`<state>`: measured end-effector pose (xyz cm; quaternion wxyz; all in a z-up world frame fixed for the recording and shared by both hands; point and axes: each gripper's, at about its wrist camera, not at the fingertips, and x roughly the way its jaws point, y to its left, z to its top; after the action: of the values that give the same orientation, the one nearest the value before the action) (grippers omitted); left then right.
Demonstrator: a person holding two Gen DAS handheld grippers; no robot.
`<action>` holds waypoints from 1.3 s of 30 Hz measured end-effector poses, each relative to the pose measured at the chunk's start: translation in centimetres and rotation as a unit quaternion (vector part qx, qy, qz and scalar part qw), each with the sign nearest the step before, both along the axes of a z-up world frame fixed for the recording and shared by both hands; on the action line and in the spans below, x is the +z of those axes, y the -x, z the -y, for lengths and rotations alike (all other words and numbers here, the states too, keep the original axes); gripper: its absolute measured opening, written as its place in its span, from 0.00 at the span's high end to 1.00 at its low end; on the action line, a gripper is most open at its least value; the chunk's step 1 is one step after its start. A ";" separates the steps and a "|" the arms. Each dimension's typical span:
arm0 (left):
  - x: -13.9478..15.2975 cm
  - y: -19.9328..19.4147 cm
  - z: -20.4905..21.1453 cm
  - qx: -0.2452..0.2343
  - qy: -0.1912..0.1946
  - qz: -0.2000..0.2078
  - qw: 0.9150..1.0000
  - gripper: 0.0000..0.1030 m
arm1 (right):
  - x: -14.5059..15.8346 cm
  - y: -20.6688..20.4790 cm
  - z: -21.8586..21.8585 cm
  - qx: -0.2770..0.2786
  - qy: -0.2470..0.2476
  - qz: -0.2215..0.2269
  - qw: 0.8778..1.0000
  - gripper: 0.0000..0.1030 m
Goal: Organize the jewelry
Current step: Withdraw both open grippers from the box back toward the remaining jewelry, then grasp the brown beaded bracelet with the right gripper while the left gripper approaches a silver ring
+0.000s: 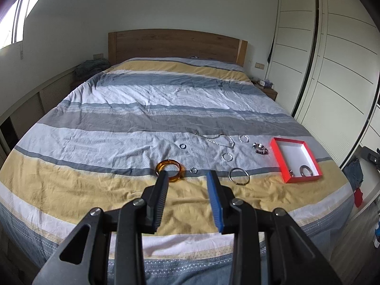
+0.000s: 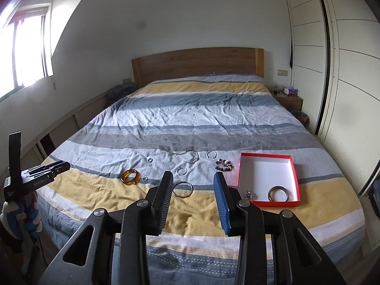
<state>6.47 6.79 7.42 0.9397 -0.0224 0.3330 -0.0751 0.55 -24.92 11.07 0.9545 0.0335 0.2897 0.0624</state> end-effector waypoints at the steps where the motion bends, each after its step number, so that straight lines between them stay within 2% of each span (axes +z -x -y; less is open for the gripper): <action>1: -0.9 -0.6 0.4 -0.003 -0.004 -0.004 1.000 0.69 | -0.8 -0.9 0.1 0.001 -0.002 -0.008 1.000 0.66; 11: -9.2 -8.2 4.4 -0.035 -0.015 -0.063 0.997 0.69 | -9.1 -10.6 0.8 0.016 -0.003 -0.088 0.996 0.66; 19: -15.1 -15.2 5.7 -0.023 -0.005 -0.108 0.994 0.69 | -15.0 -18.6 2.2 0.024 -0.015 -0.133 0.991 0.66; 24: -17.8 -18.3 5.9 -0.006 -0.006 -0.123 0.992 0.69 | -17.0 -22.6 2.4 0.033 -0.022 -0.144 0.989 0.66; 31: -20.5 -20.6 6.5 0.007 -0.012 -0.144 0.989 0.69 | -18.5 -26.3 1.8 0.046 -0.013 -0.158 0.986 0.66; 39: -21.8 -21.7 6.4 0.020 -0.006 -0.148 0.989 0.69 | -20.0 -29.7 1.9 0.048 -0.007 -0.174 0.983 0.66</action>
<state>28.19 0.39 -14.34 0.8817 -0.0342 0.4680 -0.0496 30.29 -26.79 -8.96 0.8849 0.0368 0.4525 0.1038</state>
